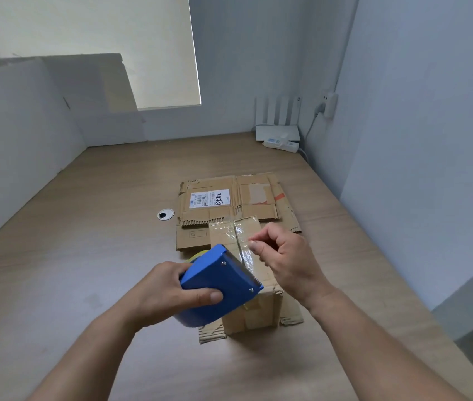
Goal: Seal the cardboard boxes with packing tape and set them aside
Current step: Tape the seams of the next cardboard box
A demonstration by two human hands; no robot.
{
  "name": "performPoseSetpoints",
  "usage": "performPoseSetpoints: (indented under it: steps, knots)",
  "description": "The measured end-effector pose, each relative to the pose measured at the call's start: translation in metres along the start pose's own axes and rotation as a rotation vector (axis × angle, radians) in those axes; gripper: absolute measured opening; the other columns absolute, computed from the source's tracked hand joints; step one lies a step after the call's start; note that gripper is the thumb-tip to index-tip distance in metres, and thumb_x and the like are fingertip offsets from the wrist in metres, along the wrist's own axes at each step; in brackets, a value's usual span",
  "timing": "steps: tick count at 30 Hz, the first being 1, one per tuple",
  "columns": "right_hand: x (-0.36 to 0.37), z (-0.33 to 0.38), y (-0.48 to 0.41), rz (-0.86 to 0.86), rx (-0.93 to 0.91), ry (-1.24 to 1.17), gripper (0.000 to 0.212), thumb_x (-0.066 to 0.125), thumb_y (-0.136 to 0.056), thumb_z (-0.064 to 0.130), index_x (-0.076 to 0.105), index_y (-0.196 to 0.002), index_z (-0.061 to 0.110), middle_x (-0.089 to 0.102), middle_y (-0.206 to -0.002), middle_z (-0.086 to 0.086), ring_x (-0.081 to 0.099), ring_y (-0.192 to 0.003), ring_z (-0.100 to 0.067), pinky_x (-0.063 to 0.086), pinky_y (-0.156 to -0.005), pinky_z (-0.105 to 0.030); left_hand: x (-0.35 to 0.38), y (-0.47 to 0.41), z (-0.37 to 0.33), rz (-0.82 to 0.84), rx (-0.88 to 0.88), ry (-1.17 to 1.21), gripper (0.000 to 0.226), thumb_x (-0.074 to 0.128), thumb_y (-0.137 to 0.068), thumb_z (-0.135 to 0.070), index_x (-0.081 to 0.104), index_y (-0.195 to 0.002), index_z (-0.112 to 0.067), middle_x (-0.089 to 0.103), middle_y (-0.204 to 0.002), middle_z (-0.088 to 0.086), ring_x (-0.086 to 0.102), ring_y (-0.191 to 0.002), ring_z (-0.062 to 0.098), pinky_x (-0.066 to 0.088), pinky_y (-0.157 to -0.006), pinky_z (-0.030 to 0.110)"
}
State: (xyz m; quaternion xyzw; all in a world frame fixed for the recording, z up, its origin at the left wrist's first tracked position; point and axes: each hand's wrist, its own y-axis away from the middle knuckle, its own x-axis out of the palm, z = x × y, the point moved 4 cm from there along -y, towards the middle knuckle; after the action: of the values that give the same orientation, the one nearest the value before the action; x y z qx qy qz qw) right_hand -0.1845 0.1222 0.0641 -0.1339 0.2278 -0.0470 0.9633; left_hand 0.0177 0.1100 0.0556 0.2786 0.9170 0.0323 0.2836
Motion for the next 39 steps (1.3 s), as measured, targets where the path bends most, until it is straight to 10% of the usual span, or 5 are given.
performPoseSetpoints:
  steps: [13, 34, 39]
  knots:
    - [-0.016, -0.065, 0.043, -0.175, 0.536, -0.143, 0.019, 0.062, -0.088, 0.007, 0.062, -0.070, 0.011, 0.058, -0.059, 0.002, 0.046, -0.044, -0.010, 0.041, -0.046, -0.023, -0.060, 0.028, 0.042, 0.107, -0.377, -0.310, 0.088, 0.050, -0.036, -0.089, 0.071, -0.081, -0.016, 0.073, -0.071, -0.004, 0.070, -0.066, 0.015, 0.045, -0.062, 0.022]
    - [0.003, -0.119, 0.053, -0.279, 0.723, -0.084, 0.027, 0.061, -0.081, 0.007, 0.054, -0.057, 0.014, 0.057, -0.057, 0.004, 0.048, -0.055, -0.016, 0.042, -0.060, -0.035, -0.021, -0.025, 0.074, 0.197, -0.487, -0.365, 0.072, 0.049, -0.050, -0.082, 0.069, -0.079, -0.019, 0.071, -0.074, -0.003, 0.066, -0.064, 0.012, 0.040, -0.060, 0.024]
    - [0.004, -0.136, 0.063, -0.158, 0.869, 0.052, 0.026, 0.068, -0.082, 0.029, 0.058, -0.102, 0.015, 0.062, -0.099, -0.003, 0.061, -0.088, -0.024, 0.047, -0.073, -0.034, -0.010, -0.029, 0.085, 0.194, -0.481, -0.305, 0.079, 0.051, -0.046, -0.083, 0.070, -0.085, -0.017, 0.072, -0.084, 0.001, 0.068, -0.078, 0.018, 0.042, -0.069, 0.027]
